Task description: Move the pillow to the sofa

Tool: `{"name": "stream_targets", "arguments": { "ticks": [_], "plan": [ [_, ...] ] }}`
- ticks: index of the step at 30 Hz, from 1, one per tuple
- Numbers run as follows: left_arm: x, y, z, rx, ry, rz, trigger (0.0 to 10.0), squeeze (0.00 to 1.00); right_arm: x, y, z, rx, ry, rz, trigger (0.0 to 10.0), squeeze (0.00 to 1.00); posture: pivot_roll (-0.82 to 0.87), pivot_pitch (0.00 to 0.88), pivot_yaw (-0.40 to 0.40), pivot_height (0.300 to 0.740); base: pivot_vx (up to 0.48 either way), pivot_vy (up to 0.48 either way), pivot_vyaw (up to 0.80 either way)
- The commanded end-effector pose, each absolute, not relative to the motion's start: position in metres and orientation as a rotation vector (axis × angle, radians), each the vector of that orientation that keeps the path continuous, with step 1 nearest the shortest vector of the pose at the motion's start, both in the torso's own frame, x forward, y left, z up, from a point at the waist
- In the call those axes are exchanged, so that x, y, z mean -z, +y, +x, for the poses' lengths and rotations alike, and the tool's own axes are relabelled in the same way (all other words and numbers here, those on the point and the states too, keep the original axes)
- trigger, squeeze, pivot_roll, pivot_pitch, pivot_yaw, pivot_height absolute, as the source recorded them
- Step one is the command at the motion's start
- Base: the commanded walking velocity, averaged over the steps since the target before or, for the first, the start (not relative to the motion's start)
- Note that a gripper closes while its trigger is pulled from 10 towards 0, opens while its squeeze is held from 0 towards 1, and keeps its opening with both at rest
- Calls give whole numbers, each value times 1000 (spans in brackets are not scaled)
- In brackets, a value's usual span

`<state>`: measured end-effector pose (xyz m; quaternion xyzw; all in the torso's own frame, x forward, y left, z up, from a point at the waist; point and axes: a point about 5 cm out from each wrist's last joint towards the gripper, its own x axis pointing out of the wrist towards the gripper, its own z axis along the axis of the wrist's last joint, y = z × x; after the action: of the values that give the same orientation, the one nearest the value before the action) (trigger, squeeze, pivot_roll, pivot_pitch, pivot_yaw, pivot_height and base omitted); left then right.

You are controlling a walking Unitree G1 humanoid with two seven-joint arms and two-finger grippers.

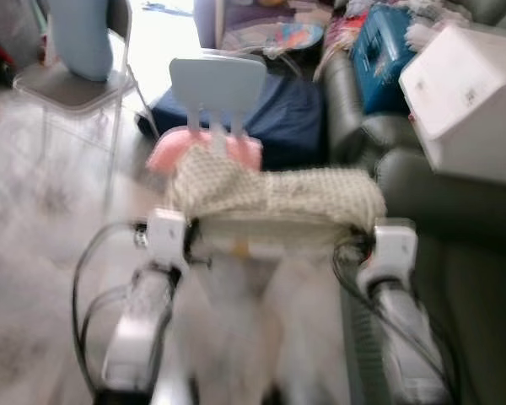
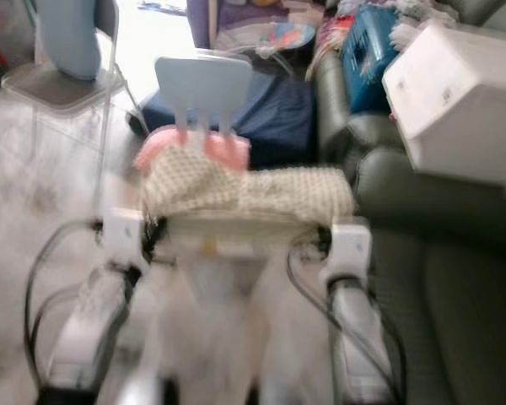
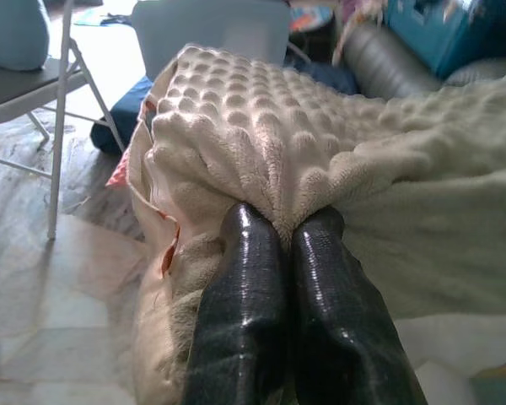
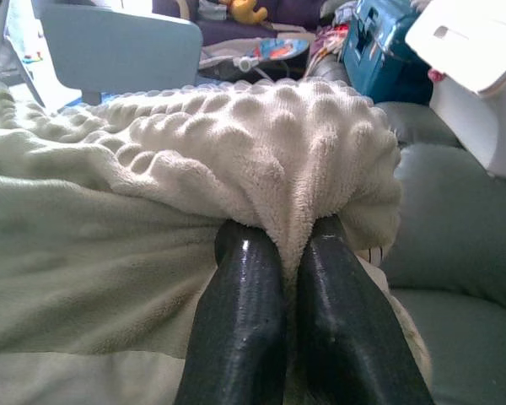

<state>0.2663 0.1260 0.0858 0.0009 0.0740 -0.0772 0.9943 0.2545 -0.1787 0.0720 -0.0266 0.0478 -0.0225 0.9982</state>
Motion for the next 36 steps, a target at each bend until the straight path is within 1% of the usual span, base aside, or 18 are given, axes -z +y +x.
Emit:
{"name": "stream_targets", "arguments": {
  "ticks": [1, 5, 10, 14, 17, 25, 28, 36],
  "plan": [
    [-93, 136, 273, 121, 123, 6, 10000, 0, -73, -183, 258, 71, 84, -37, 10000, 0, 11, 45, -58, 740, 0, 480, -500],
    [-95, 139, 276, 154, 118, 32, 10000, 0, -77, -180, 266, 64, 62, -39, 10000, 0, 0, 55, -43, 740, 0, 480, -800],
    [-95, 137, 277, 176, 123, 37, 10000, 0, -78, -180, 270, 75, 53, -35, 10000, 0, -10, 65, -22, 740, 0, 480, -800],
    [-96, 125, 278, 258, 138, 26, 10000, 0, -73, -183, 269, 87, 67, -37, 10000, 0, 8, 85, -37, 740, 0, 480, -800],
    [-94, 123, 276, 297, 159, 30, 10000, 0, -69, -181, 269, 76, 82, -33, 10000, 0, 19, 85, -41, 740, 0, 480, -800],
    [-95, 132, 277, 263, 133, 53, 10000, 0, -70, -169, 272, 23, 79, -17, 10000, 0, 19, 88, -47, 740, 0, 480, -800],
    [-98, 131, 278, 264, 119, 40, 10000, 0, -68, -167, 270, 13, 85, -21, 10000, 0, 20, 90, -47, 740, 0, 311, -800],
    [-104, 125, 277, 313, 82, 40, 10000, 0, -68, -170, 270, 21, 86, -20, 10000, 0, 14, 99, -52, 740, 0, 0, -800]
  ]
}}
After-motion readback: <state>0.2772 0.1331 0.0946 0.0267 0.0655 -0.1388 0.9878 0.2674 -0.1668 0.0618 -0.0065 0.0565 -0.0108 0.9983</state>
